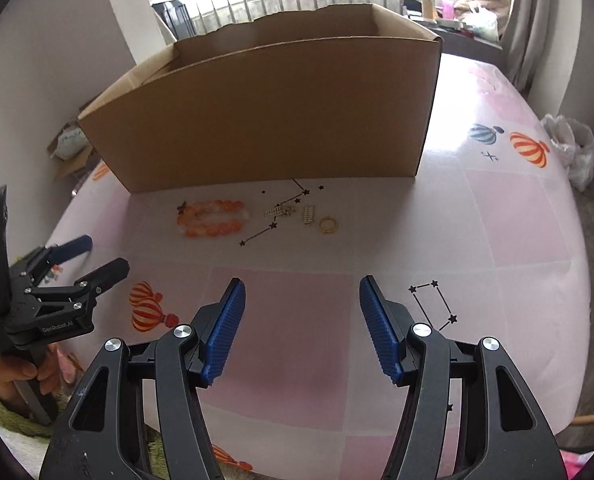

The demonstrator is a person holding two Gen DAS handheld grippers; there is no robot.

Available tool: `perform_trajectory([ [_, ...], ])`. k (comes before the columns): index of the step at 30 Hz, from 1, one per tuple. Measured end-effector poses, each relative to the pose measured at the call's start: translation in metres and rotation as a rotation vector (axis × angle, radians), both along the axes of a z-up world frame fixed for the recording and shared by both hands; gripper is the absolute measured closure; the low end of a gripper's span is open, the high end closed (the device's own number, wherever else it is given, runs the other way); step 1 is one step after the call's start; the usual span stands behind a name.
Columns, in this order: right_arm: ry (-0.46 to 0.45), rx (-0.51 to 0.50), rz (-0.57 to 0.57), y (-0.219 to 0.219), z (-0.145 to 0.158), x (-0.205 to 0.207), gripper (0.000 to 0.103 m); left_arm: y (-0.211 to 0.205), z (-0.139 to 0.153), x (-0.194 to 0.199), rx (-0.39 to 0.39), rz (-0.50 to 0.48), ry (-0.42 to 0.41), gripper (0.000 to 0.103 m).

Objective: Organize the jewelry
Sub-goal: 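Withdraw the right tool from the box back over the table, then move the left tool to the orange bead bracelet and grasp it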

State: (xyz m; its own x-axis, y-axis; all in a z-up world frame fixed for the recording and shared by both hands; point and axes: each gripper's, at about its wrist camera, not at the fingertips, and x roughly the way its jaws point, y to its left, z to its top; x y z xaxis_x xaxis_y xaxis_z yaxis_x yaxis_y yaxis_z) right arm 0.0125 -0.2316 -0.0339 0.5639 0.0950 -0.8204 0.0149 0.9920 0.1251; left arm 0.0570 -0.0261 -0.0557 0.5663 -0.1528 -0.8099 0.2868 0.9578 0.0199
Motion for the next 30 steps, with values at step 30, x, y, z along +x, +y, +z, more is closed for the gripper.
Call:
perform_trajectory([
  [30, -0.009, -0.11, 0.044, 0.012, -0.021, -0.01, 0.008, 0.0, -0.004, -0.001, 0.012, -0.014, -0.028, 0.005],
])
